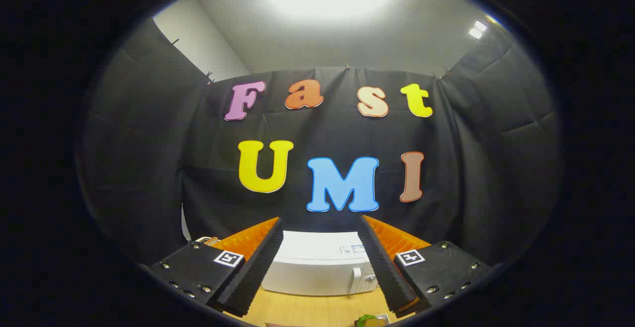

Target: Open the microwave, put the food inside, and close the microwave door.

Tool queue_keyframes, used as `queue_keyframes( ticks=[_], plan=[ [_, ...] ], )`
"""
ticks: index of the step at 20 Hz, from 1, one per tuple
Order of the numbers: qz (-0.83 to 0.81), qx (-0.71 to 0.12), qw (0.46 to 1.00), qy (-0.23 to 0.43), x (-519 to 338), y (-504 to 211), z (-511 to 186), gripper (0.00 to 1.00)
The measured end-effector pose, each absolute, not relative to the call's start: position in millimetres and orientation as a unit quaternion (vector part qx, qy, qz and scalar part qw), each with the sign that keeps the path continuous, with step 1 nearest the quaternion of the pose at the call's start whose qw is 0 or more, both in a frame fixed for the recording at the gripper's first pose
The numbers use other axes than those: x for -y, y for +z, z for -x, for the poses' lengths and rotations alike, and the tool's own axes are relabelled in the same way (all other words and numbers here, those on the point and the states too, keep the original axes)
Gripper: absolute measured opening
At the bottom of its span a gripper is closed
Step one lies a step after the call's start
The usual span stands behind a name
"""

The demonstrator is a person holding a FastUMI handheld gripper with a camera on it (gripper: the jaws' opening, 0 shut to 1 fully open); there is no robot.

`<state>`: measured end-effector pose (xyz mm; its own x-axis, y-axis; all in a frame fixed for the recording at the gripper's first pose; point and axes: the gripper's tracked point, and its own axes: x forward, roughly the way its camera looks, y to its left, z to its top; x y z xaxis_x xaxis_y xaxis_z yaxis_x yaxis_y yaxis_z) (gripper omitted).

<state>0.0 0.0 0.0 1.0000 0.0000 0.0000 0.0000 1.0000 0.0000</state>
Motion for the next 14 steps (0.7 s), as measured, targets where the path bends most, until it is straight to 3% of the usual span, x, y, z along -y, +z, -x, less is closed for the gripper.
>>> queue_keyframes(
  ticks=[14],
  plan=[
    [-0.008, -0.001, 1.0, 0.009, -3.9, -4.9, -1.7, 0.96]
  ],
)
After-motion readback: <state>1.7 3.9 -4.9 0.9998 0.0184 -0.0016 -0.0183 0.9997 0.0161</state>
